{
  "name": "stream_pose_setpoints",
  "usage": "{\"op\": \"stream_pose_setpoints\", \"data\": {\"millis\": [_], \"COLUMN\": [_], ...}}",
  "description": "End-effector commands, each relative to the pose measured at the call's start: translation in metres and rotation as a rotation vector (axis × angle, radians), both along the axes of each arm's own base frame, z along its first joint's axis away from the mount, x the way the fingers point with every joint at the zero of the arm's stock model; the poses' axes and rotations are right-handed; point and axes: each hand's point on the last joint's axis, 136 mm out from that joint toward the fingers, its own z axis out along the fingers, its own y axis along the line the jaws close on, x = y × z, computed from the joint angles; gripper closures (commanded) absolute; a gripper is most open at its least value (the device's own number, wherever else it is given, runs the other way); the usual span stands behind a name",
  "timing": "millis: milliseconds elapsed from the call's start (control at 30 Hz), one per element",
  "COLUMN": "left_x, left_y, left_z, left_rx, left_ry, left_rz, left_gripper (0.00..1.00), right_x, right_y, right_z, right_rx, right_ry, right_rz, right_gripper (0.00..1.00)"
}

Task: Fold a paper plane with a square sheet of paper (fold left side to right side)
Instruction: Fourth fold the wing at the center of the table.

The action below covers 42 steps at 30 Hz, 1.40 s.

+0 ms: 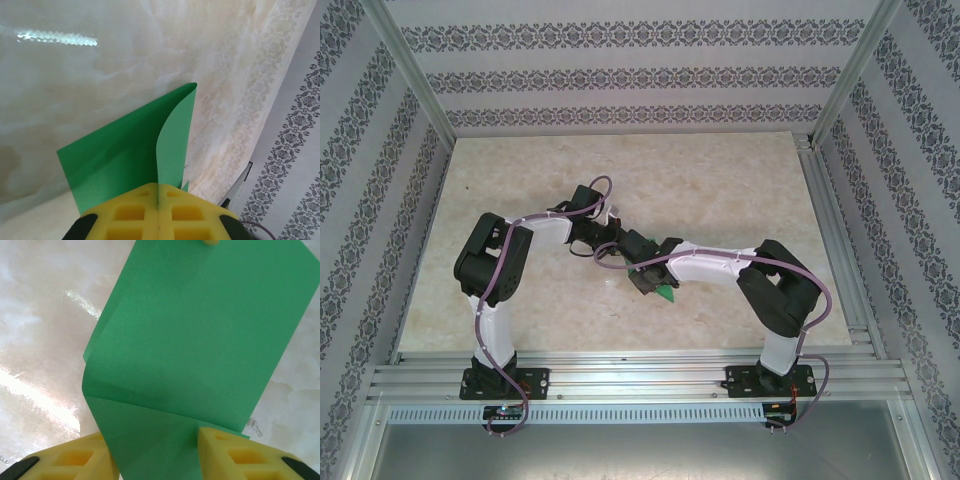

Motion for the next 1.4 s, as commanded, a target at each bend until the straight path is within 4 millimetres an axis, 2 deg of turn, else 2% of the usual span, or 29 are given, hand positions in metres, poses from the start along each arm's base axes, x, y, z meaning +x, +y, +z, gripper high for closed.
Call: {"op": "stream_pose_setpoints", "data": {"millis": [0,233,600,1067,1167,1367], "left_x": [0.007,0.010,0.008,0.007,0.007,0.007], "left_y": [-0.014,-0.016,-0.015,-0.012,-0.012,-0.012], "left_z": [0.029,0.030,0.025,0.019,0.018,0.017], "left_rx": [-0.067,-0.083,-0.075,-0.046,-0.041,-0.039], "left_ry": [-0.060,-0.053,-0.044,-0.039,-0.041,-0.039], "left_rz": [-0.013,-0.005,-0.005,-0.010,-0.010,-0.010], "left_gripper": [0.94,0.94,0.93,0.93,0.93,0.93], "right_x": [0.006,0.006,0.005,0.010,0.011,0.011], "right_y": [-0.004,-0.009,-0.016,-0.015,-0.015,-0.015], "right_z": [-0.001,-0.005,-0.006,0.015,0.021,0.021], "right_rx": [-0.006,-0.026,-0.049,0.071,0.082,0.057], "right_ry": [-0.017,-0.023,-0.031,-0.028,-0.036,-0.041], "right_rz": [-0.016,-0.022,-0.027,-0.069,-0.067,-0.049], "right_gripper": [0.56,0.57,0.69,0.70,0.67,0.67]}}
